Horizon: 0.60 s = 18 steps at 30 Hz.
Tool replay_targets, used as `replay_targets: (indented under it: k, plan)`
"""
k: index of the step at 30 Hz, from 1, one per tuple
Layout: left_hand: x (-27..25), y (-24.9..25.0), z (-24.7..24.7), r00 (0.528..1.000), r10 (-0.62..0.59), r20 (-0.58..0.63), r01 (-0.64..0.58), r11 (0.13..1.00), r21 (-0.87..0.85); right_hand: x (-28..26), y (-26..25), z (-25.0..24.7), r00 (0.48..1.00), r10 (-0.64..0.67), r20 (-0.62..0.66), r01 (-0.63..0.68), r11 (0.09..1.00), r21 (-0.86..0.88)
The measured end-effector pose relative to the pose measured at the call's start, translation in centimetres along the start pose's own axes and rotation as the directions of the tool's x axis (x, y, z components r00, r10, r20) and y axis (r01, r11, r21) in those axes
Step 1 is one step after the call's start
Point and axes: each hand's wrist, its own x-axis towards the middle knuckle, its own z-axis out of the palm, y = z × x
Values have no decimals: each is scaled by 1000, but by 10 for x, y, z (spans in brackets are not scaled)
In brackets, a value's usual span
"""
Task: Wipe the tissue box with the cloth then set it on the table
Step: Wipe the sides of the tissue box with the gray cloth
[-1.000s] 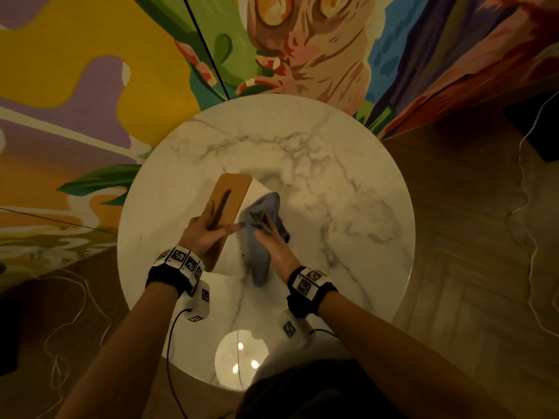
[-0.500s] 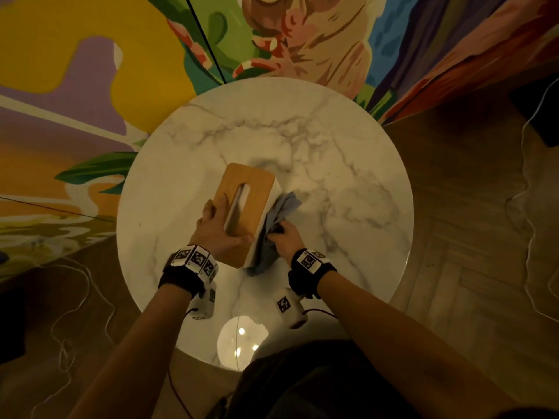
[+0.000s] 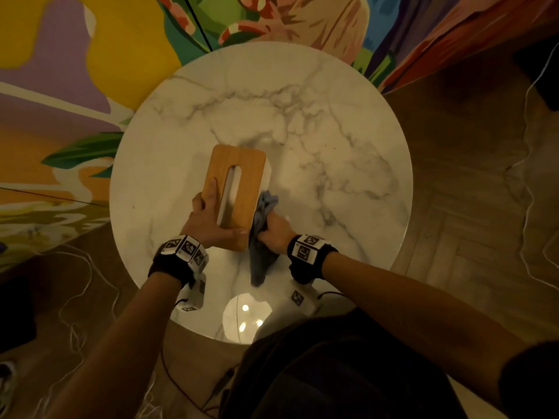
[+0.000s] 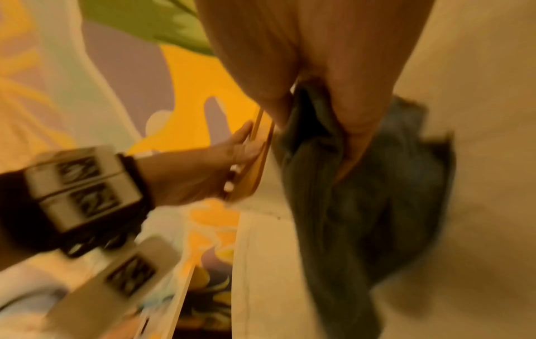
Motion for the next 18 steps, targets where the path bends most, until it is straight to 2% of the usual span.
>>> replay_targets:
  k: [1,2,5,6,8,10,11,12,15,17,18]
  plan:
    - [0,1,0,1000,0,-4,0,1000,0,-4,3,3,998,-39,41,40,999,-29]
    - [-1,1,0,1000,-1,-8,1,1000,-2,-4,2,-1,998,-60,23,60,998,3]
    - [-2,2,0,1000,-12,-8,12,1000,-5,3,-12,-16,978,-49,-202,83,984,161]
    - [-2,3,0,1000,-15,-10,15,1000,-2,0,-13,-14,976,-36,-215,74,983,169]
    - [-3,3,0,1000,-17,-19,18,1000,3,-10,-3,-1,997,-29,-77,31,999,25]
    - [-4,5,-1,999,-23,-33,23,1000,-3,-28,11,4,988,-25,152,46,990,-133]
    - [-5,6,-1,999,-28,-37,27,1000,-13,-34,19,0,977,-39,208,61,993,-102]
    - [-7,7,-3,999,-31,-42,30,999,-21,-38,23,-8,977,-40,208,46,999,-27]
    - [-12,7,-8,997,-33,-66,33,999,-4,-44,37,-42,1000,5,9,-7,974,227]
    - [-16,5,-7,996,-36,-87,37,999,10,-54,48,-67,987,95,-133,-34,914,405]
    - [-19,4,-5,994,-38,-101,39,999,5,-60,52,-79,975,152,-163,-53,867,496]
